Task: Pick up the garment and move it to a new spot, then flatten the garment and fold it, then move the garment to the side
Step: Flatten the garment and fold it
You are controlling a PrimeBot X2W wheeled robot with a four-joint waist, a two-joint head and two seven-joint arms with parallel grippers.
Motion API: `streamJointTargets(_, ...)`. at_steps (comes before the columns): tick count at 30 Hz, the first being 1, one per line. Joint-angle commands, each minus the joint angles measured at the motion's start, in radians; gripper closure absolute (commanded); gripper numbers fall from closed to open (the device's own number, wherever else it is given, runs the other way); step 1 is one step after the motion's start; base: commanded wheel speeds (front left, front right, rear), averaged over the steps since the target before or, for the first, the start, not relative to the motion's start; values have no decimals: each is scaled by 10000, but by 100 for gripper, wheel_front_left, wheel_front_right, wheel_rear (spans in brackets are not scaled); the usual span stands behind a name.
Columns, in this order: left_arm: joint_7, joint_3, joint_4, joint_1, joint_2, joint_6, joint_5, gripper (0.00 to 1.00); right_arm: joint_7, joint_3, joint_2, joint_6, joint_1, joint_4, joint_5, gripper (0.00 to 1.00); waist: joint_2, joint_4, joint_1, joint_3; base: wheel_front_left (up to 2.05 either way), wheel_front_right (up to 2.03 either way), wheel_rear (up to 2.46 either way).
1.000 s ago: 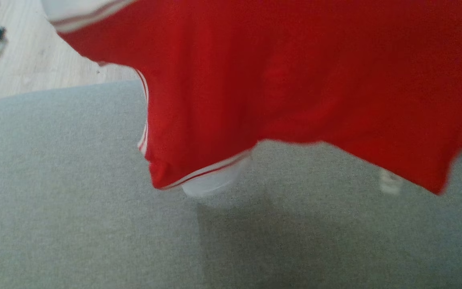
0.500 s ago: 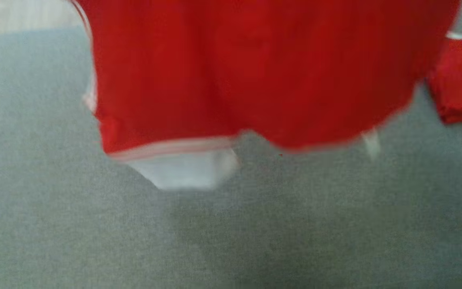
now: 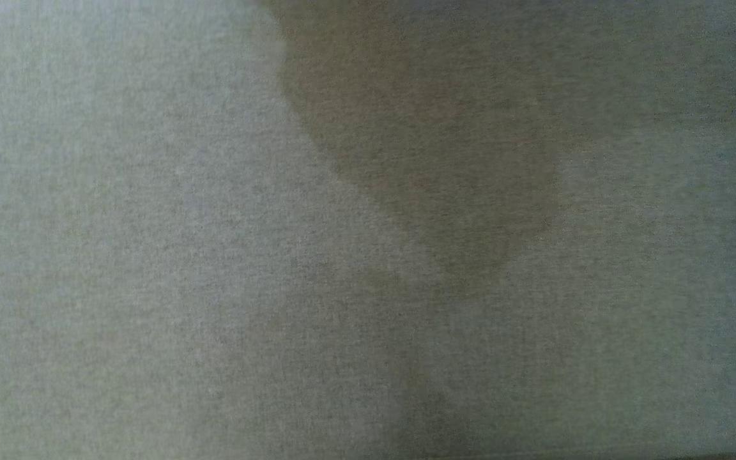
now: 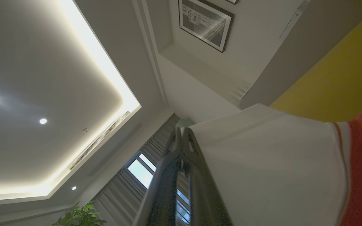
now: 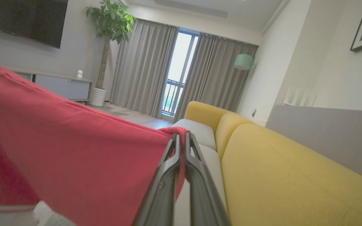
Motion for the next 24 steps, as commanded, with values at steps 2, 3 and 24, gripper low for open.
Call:
streamJointTargets(2,-2,595,-475,-19,390,7,4,100,-176,198,-226,-9,-39,135,69,100,0,266,-2,462,0,0,0)
streamJointTargets(3,-2,670,-656,247,419,-26,-12,100,-242,336,-253,-9,1,262,105,100,0,318,-2,543,0,0,0)
streamJointTargets(24,-4,2956,-5837,11703,2145,1295,-1409,100,-687,305,-403,-9,6340,20,2209,100,0,303,-2,-2113,0,0,0)
